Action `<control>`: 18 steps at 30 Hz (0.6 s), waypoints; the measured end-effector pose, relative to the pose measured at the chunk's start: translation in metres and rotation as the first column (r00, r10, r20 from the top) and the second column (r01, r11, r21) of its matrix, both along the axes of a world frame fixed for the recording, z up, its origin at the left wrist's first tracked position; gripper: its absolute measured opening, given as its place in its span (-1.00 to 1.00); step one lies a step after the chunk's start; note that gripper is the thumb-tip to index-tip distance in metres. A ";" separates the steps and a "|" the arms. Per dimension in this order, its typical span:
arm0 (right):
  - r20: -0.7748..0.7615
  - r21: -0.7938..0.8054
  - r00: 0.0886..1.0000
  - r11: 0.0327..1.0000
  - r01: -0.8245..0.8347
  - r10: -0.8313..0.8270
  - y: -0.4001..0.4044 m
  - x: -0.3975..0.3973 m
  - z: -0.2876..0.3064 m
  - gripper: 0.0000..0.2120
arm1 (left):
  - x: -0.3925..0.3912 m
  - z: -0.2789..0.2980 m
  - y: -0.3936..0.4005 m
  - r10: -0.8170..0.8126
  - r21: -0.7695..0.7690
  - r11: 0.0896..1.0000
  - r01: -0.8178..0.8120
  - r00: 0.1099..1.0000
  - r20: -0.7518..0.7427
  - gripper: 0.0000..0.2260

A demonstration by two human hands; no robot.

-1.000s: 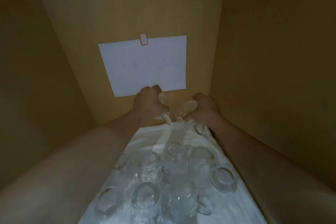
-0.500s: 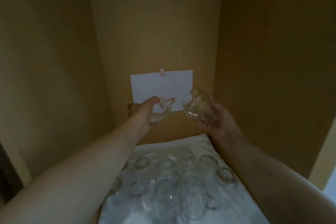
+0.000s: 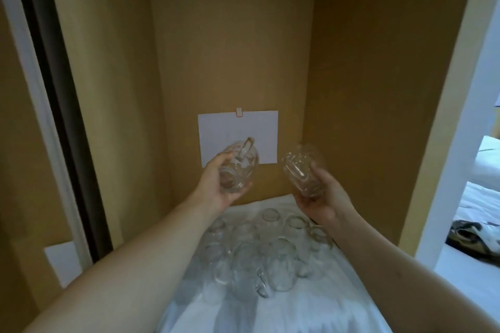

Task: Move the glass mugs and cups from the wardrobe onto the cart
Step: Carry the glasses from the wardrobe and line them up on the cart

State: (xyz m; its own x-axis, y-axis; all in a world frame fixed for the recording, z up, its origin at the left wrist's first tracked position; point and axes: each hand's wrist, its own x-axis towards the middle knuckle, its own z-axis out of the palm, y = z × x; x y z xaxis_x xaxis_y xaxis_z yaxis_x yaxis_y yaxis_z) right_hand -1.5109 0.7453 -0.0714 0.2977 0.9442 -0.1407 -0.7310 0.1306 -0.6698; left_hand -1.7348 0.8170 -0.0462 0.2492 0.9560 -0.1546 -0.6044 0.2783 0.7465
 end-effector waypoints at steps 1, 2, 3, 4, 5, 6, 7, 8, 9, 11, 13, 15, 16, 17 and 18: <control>0.004 -0.001 1.000 1.000 0.016 -0.016 -0.009 -0.001 -0.002 -0.47 | -0.002 -0.002 -0.004 -0.018 -0.004 1.000 0.018 1.000 -0.001 -0.60; 0.011 0.000 1.000 1.000 0.019 -0.019 -0.018 -0.003 -0.004 -0.49 | -0.003 -0.004 -0.009 -0.036 -0.009 0.999 0.036 0.999 -0.021 -0.59; 0.016 0.001 1.000 1.000 0.015 -0.015 -0.026 -0.004 -0.007 -0.50 | -0.003 -0.006 -0.013 -0.051 -0.015 0.999 0.050 0.997 -0.057 -0.61; 0.016 -0.001 1.000 1.000 0.010 -0.010 -0.033 -0.004 -0.011 -0.51 | -0.002 -0.010 -0.018 -0.064 -0.021 0.998 0.063 0.994 -0.089 -0.62; 0.015 -0.005 1.000 1.000 0.002 -0.002 -0.042 -0.004 -0.014 -0.56 | 0.000 -0.013 -0.022 -0.077 -0.026 0.997 0.075 0.991 -0.105 -0.62; 0.012 0.000 1.000 1.000 -0.012 0.012 -0.050 -0.003 -0.018 -0.65 | 0.002 -0.016 -0.027 -0.095 -0.031 0.995 0.092 0.990 -0.106 -0.61; 0.006 0.018 1.000 0.999 -0.031 0.031 -0.059 -0.002 -0.021 -0.75 | 0.004 -0.018 -0.032 -0.113 -0.034 0.993 0.110 0.988 -0.105 -0.59; 0.004 0.038 0.999 0.998 -0.051 0.051 -0.067 0.000 -0.025 -0.80 | 0.006 -0.021 -0.037 -0.128 -0.039 0.991 0.124 0.987 -0.102 -0.58; 0.008 0.057 0.998 0.996 -0.070 0.070 -0.075 0.002 -0.029 -0.79 | 0.007 -0.023 -0.043 -0.142 -0.041 0.989 0.139 0.985 -0.099 -0.57; 0.012 0.084 0.995 0.991 -0.100 0.099 -0.089 0.005 -0.036 -0.70 | 0.010 -0.026 -0.055 -0.174 -0.028 0.985 0.173 0.981 -0.081 -0.56; 0.008 0.117 0.993 0.986 -0.118 0.118 -0.101 0.006 -0.041 -0.75 | 0.015 -0.029 -0.067 -0.203 -0.017 0.979 0.203 0.978 -0.036 -0.54; 0.015 0.139 0.992 0.982 -0.126 0.125 -0.113 0.009 -0.041 -0.82 | 0.022 -0.031 -0.080 -0.226 -0.014 0.974 0.226 0.974 -0.007 -0.51; 0.029 0.146 0.990 0.979 -0.141 0.138 -0.119 0.012 -0.042 -0.80 | 0.027 -0.031 -0.086 -0.232 -0.003 0.973 0.232 0.973 -0.014 -0.50; 0.043 0.149 0.987 0.976 -0.158 0.154 -0.124 0.015 -0.041 -0.77 | 0.032 -0.031 -0.092 -0.229 0.005 0.973 0.229 0.973 -0.028 -0.48; 0.055 0.150 0.984 0.973 -0.176 0.169 -0.131 0.020 -0.040 -0.74 | 0.037 -0.030 -0.098 -0.220 0.004 0.976 0.220 0.975 -0.036 -0.45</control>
